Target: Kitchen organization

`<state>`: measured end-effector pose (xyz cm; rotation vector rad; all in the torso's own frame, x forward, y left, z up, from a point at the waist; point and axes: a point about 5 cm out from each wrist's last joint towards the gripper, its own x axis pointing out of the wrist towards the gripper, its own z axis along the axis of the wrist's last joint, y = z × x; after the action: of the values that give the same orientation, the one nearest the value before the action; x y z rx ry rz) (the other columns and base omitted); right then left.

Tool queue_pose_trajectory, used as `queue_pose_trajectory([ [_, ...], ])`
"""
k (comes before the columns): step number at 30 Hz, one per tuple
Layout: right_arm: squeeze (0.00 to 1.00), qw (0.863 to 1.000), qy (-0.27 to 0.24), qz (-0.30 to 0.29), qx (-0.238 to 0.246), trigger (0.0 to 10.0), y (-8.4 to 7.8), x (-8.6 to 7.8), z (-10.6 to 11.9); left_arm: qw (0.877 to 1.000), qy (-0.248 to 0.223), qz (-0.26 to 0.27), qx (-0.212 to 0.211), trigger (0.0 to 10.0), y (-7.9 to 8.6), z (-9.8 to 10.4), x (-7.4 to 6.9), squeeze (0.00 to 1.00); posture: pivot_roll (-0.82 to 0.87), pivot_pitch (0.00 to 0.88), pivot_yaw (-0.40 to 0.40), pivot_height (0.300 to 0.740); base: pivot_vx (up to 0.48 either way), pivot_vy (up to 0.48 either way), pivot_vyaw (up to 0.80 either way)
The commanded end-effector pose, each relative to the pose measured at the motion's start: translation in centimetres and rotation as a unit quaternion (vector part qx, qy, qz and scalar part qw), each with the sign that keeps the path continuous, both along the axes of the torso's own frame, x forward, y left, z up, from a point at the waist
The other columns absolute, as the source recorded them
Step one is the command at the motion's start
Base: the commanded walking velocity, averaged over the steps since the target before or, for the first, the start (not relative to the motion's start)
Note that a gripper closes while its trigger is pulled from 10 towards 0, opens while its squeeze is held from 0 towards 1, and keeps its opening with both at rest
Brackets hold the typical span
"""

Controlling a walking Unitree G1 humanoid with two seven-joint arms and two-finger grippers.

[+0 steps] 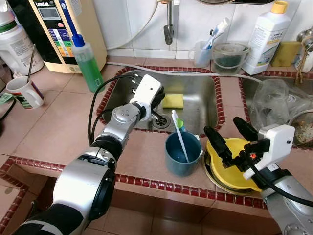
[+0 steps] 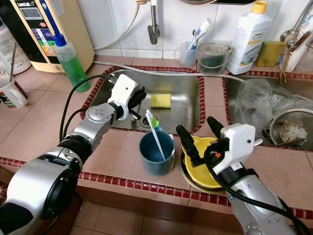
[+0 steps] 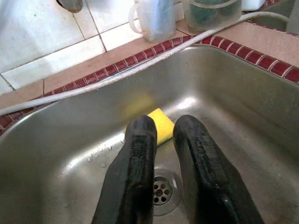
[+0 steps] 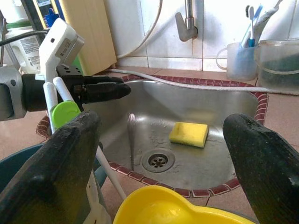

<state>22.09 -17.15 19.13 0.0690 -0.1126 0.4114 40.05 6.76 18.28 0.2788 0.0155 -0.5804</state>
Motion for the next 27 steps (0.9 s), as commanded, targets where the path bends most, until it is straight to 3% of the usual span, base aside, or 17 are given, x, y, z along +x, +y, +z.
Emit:
queue_pose_trajectory([
  [1,0.0,1.0,-0.001,0.006,0.004,10.0,0.2,0.0,0.2,1.0,-0.003,0.0,0.005,10.0,0.3,0.7,0.3,1.0,-0.23,0.104,0.123,0.74,0.0,0.0,0.0],
  [11,0.0,1.0,-0.007,0.005,0.006,10.0,0.3,0.5,0.3,1.0,-0.004,0.009,-0.014,10.0,0.8,1.2,0.5,1.0,-0.22,0.085,0.115,0.74,0.0,0.0,0.0],
  [14,0.0,1.0,-0.008,0.009,0.013,10.0,0.8,0.8,0.2,0.999,-0.013,0.024,-0.044,10.0,1.6,2.0,0.8,1.0,-0.22,0.073,0.108,0.74,0.0,0.0,0.0],
  [19,0.0,0.999,-0.004,0.031,0.027,10.0,2.2,0.9,-0.1,0.998,-0.022,0.036,-0.056,10.0,2.7,2.6,1.0,1.0,-0.21,0.06,0.099,0.74,0.0,0.0,0.0],
  [20,0.0,0.999,-0.003,0.042,0.032,10.0,2.8,1.0,-0.1,0.997,-0.026,0.038,-0.064,10.0,3.2,2.9,1.1,0.0,-0.21,0.055,0.096,0.74,0.0,0.0,0.0],
  [27,0.0,0.997,-0.007,0.072,0.04,10.0,3.8,1.5,-0.1,0.993,-0.058,0.059,-0.09,10.0,4.8,4.2,1.2,0.0,-0.19,0.032,0.074,0.74,0.0,0.0,0.0],
])
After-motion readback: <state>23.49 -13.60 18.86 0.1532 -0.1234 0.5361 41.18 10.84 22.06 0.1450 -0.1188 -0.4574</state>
